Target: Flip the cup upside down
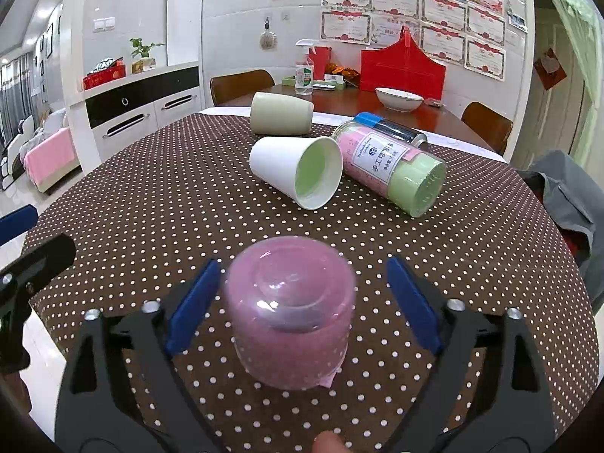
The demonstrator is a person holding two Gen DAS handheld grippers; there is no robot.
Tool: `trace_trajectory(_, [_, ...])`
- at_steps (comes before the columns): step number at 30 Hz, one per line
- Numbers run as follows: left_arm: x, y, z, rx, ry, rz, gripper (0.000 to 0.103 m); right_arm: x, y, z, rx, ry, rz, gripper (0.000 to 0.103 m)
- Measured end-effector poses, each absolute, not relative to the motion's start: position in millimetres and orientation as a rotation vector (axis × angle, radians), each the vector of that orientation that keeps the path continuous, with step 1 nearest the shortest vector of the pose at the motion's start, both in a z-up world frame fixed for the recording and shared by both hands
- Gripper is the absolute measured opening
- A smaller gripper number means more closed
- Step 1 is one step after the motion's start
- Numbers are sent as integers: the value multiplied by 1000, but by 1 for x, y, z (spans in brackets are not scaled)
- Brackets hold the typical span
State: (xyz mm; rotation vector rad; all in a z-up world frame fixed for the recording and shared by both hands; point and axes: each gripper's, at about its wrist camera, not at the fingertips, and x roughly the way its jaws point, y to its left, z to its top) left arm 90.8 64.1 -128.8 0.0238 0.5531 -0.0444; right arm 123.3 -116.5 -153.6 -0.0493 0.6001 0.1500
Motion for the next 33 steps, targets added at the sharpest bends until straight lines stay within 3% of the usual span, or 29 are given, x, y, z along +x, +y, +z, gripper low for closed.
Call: trace_trajectory(33, [45, 32, -78, 84, 419, -55, 87, 59, -150, -84, 59, 426, 157, 97])
